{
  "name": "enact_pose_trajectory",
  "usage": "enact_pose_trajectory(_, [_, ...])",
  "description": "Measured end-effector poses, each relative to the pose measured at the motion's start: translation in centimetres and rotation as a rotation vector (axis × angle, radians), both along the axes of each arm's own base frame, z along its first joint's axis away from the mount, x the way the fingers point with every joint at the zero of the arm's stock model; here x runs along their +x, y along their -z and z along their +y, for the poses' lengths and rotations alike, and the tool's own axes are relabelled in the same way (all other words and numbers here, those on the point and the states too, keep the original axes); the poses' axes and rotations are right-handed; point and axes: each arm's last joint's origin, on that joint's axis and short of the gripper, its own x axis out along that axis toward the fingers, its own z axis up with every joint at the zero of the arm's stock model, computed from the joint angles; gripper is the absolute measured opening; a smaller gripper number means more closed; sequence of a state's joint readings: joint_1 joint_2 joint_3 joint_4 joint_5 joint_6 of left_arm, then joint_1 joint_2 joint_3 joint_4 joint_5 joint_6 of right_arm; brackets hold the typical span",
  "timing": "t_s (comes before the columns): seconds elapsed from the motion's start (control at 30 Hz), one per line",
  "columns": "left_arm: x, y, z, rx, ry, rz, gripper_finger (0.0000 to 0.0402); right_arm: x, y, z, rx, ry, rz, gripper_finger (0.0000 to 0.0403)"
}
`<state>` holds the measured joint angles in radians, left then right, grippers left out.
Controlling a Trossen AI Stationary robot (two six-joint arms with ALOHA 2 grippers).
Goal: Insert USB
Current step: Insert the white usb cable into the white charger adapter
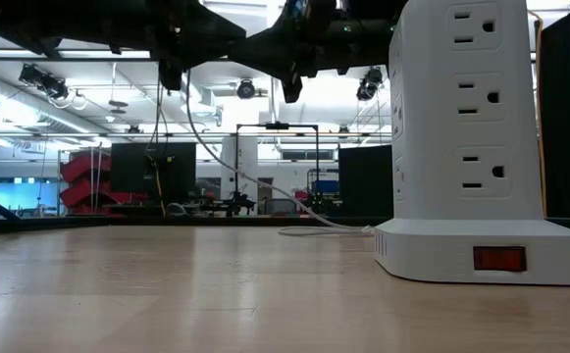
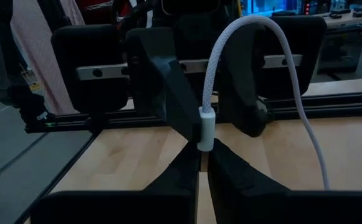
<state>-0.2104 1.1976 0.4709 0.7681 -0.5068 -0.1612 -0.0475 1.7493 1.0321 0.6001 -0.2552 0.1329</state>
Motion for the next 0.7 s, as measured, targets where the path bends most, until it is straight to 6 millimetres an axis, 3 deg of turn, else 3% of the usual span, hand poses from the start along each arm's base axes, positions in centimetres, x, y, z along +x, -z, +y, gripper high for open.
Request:
enact_pose_trajectory(0.27, [0.0,0.3,-0.1,0.005,0.033,0.033,0.0013,0.0,0.0,0.0,0.003,-0.001,0.001,0.0000])
enact_pose_trajectory(0.4, [-0.1,0.1,-0.1,0.030,0.038,0.031,0.0007,-0.1,-0.1,0.0,-0.008,-0.023,-0.001,0.0006])
enact_pose_trajectory(0.7, [-1.0,-1.1,-0.2,0.075,0.030,-0.004,0.0002,-2.2,-2.8,1.0,-0.078,-0.073,0.042,0.0080])
